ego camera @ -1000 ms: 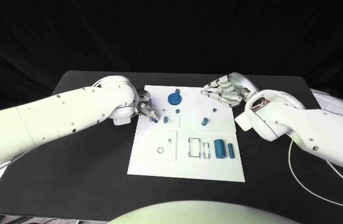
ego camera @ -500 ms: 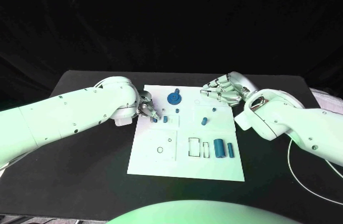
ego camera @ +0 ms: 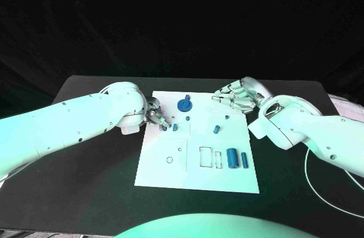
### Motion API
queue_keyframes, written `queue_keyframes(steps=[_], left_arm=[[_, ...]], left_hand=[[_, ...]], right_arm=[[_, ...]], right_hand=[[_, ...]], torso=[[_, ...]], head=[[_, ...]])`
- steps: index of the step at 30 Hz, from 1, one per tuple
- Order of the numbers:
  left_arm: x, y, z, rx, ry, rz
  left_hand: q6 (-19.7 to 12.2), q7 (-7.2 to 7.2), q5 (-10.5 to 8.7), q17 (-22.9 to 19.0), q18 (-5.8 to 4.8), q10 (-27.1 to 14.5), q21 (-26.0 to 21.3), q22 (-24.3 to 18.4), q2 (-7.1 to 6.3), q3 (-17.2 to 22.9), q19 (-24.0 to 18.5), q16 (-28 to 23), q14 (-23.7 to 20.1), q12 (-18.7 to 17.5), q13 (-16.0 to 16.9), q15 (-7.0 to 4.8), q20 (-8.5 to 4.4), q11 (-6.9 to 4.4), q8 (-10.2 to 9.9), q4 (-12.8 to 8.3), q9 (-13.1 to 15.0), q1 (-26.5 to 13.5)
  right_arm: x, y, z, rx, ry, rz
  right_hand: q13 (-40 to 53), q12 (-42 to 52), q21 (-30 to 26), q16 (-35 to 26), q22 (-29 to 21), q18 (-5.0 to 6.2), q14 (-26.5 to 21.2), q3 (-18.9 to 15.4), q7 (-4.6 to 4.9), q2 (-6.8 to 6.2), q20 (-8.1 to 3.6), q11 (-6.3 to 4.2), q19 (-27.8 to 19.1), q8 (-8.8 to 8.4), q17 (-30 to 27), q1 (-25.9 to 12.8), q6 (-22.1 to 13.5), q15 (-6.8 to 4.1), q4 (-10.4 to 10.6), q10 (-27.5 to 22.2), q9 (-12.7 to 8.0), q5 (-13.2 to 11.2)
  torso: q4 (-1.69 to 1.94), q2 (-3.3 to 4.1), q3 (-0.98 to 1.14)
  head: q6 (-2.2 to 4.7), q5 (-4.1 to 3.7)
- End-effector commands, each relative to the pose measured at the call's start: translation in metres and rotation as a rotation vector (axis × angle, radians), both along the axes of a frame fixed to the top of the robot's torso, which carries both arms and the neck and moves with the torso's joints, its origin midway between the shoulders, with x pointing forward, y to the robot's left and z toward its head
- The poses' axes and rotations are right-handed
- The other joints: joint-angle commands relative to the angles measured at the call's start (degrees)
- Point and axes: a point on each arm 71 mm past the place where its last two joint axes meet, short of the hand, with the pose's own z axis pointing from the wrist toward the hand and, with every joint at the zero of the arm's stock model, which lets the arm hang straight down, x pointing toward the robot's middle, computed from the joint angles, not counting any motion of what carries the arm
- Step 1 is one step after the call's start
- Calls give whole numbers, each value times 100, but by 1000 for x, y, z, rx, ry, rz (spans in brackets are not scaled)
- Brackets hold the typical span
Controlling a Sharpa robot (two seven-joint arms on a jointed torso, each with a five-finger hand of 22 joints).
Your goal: Assemble the parts on the task board
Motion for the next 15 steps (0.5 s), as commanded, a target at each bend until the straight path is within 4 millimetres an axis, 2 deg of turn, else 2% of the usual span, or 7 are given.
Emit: queue_keyframes(steps=[1, 3, 4, 7, 9, 15], left_arm=[[-2, 3, -4, 10, 12, 4], [-2, 4, -3, 6, 3, 12], [-2, 5, -2, 2, -2, 17], [-1, 8, 1, -17, -27, 34], [-1, 10, 4, -43, -47, 51], [1, 13, 12, -158, -100, 112]], left_hand=[[57, 0, -467, 1507, -95, 32, 19, 819, -46, -367, 155, 17, 602, 9, 13, -54, -33, -6, -34, 136, -22, -136], [67, -1, -869, 1507, -92, 32, 9, 815, -37, -579, 152, 17, 602, 8, 23, -55, -36, -6, -60, 210, -37, -122], [71, 0, -998, 1507, -90, 32, 3, 812, -47, -691, 149, 17, 602, 8, 28, -55, -37, -5, -73, 257, -43, -125], [81, -2, -1216, 1507, -89, 27, -4, 814, -28, -992, 149, 17, 602, -1, 37, -60, -37, -2, -104, 396, -58, -80], [60, 12, -1282, 1507, -76, -12, -50, 777, -20, -1146, 125, 17, 602, -67, -29, -56, -38, 3, -126, 471, -65, -40], [-256, 121, -1221, 1460, 47, -568, -520, 382, 43, -1593, -128, -12, 589, -1008, -1083, -12, -6, 91, -221, 680, -94, 240]], right_arm=[[0, 2, 0, -3, -1, 15], [0, 1, 0, -3, -1, 14], [0, 1, 0, -3, -1, 14], [0, 1, -1, -2, -2, 13], [0, 1, -1, -2, -2, 12], [0, 1, -2, -2, 1, 13]], right_hand=[[-6, -14, -24, -25, -7, 92, 257, -31, 8, 46, 2, 3, -50, 22, -12, 24, 22, -16, -1, -20, 9, -17], [-9, -15, -26, -29, -10, 92, 256, -37, 8, 49, 2, 3, -52, 22, -16, 20, 23, -16, 0, -20, 9, -22], [-9, -15, -26, -29, -10, 92, 256, -37, 8, 49, 2, 3, -52, 22, -16, 20, 23, -16, 0, -20, 9, -22], [-9, -15, -26, -29, -10, 92, 256, -37, 8, 49, 2, 3, -52, 22, -16, 20, 23, -16, 0, -20, 9, -22], [-11, -17, -27, -31, -13, 93, 256, -38, 8, 50, 2, 3, -53, 22, -18, 20, 23, -16, 0, -21, 9, -23], [-19, -27, -35, -36, -29, 96, 254, -41, 8, 50, 2, 3, -63, 22, -26, 18, 22, -16, -1, -26, 9, -24]], torso=[[2, -1, -2], [-1, -3, -4], [-2, -5, -8], [-4, -5, -6], [0, -3, -2], [0, -2, -2]], head=[[13, -6], [21, -13], [24, -14], [29, -12], [35, -17], [51, -26]])
